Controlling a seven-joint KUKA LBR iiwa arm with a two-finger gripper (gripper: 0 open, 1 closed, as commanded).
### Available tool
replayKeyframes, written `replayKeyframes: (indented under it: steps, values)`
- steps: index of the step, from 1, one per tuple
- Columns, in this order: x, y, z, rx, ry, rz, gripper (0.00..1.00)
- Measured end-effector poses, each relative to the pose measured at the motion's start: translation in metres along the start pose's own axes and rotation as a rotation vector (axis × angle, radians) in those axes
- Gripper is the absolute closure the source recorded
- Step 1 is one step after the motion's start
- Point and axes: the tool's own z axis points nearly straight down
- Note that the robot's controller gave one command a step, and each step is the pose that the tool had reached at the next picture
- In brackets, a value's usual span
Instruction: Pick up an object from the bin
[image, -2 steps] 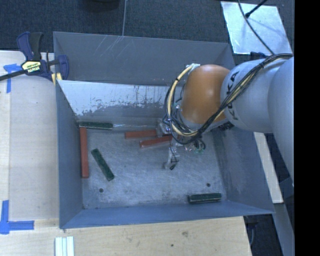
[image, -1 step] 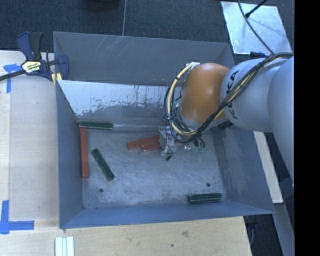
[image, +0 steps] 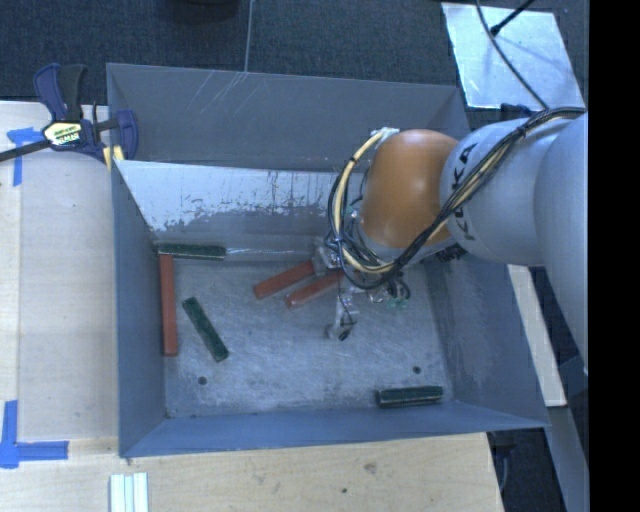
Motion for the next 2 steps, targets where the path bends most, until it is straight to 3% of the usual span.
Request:
replayKeyframes:
  steps: [1, 2]
  values:
    - [-0.002, 0.0, -0.002, 0.0, -0.007, 0.001, 1.0]
    - [0.01, -0.022, -0.184, 0.003, -0.006, -0.222, 1.0]
